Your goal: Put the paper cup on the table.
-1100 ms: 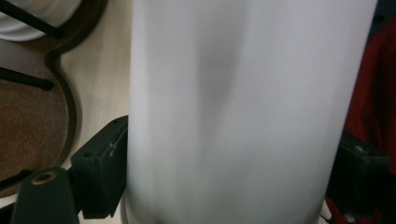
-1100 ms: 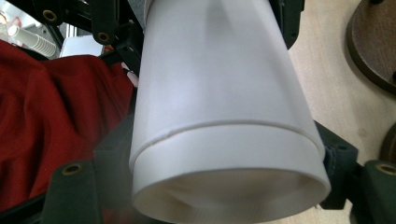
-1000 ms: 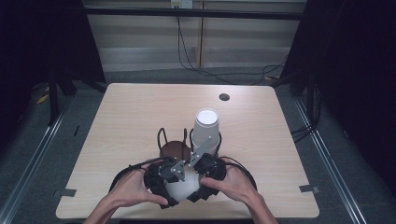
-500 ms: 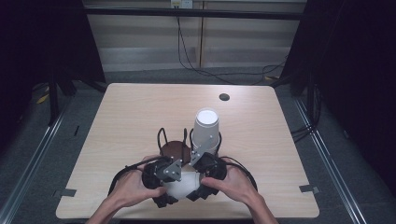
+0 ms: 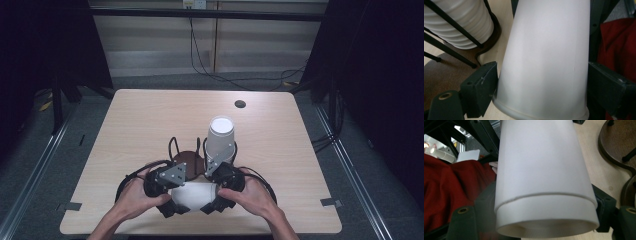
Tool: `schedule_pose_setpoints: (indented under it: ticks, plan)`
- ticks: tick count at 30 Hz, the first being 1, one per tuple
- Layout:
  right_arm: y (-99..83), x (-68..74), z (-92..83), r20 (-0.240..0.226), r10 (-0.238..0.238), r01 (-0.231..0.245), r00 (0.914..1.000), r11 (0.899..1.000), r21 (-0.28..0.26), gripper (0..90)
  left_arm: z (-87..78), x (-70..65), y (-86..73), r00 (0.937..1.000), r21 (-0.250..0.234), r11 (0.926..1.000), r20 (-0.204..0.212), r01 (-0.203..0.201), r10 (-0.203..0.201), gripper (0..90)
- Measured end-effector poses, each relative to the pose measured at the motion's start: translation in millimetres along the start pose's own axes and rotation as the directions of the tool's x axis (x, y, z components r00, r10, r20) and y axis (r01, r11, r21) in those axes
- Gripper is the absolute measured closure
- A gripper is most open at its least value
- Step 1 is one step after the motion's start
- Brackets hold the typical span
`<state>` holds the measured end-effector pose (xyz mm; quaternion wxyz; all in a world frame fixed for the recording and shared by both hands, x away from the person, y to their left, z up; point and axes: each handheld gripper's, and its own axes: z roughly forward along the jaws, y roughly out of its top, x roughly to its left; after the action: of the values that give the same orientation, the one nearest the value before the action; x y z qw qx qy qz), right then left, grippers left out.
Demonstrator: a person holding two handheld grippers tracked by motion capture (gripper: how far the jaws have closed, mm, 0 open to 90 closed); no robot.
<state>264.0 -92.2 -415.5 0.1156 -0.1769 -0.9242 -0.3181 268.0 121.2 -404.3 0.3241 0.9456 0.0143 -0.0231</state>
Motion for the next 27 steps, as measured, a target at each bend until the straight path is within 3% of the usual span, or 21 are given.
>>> schedule_pose_setpoints:
  ticks: [5, 8, 14, 18, 21, 23, 25, 27]
  plan:
    - [-2.7, -1.0, -3.3, 0.011, 0.013, -0.013, 0.9998, 1.000, -0.007, 25.2, -12.4, 3.3, -2.7, 0.9997, -0.079, 0.9966, -0.008, 0.022, -0.022, 15.6]
    - [-6.0, -2.3, -6.7, 0.017, 0.027, -0.027, 0.9995, 1.000, -0.008, 25.1, -20.8, 6.3, -6.2, 0.9976, -0.153, 0.9859, 0.006, 0.068, -0.068, 15.6]
    - [-10.8, -5.5, -13.0, 0.029, 0.043, -0.042, 0.9987, 0.998, -0.042, 25.0, -32.5, 7.2, -13.5, 0.9915, -0.198, 0.9731, -0.030, 0.118, -0.126, 15.6]
    - [-16.8, -8.1, -17.0, 0.015, 0.063, -0.062, 0.9979, 0.996, -0.069, 25.0, -38.9, 7.4, -22.2, 0.9852, -0.265, 0.9522, -0.038, 0.151, -0.167, 15.7]
    - [-20.5, -9.3, -19.4, 0.020, 0.067, -0.065, 0.9975, 0.994, -0.089, 25.0, -40.1, 7.4, -26.3, 0.9819, -0.258, 0.9520, -0.050, 0.164, -0.183, 15.8]
    - [-22.3, -9.3, -21.1, 0.029, 0.067, -0.064, 0.9973, 0.992, -0.105, 24.8, -40.5, 6.6, -29.5, 0.9801, -0.275, 0.9461, -0.049, 0.172, -0.192, 15.8]
    - [-24.1, -10.4, -22.7, 0.022, 0.074, -0.070, 0.9970, 0.990, -0.125, 24.8, -41.6, 5.0, -32.5, 0.9779, -0.268, 0.9484, -0.075, 0.169, -0.195, 15.9]
    - [-26.4, -12.0, -23.0, 0.030, 0.079, -0.074, 0.9964, 0.988, -0.139, 24.8, -42.0, 4.7, -36.1, 0.9766, -0.283, 0.9424, -0.065, 0.179, -0.205, 15.9]
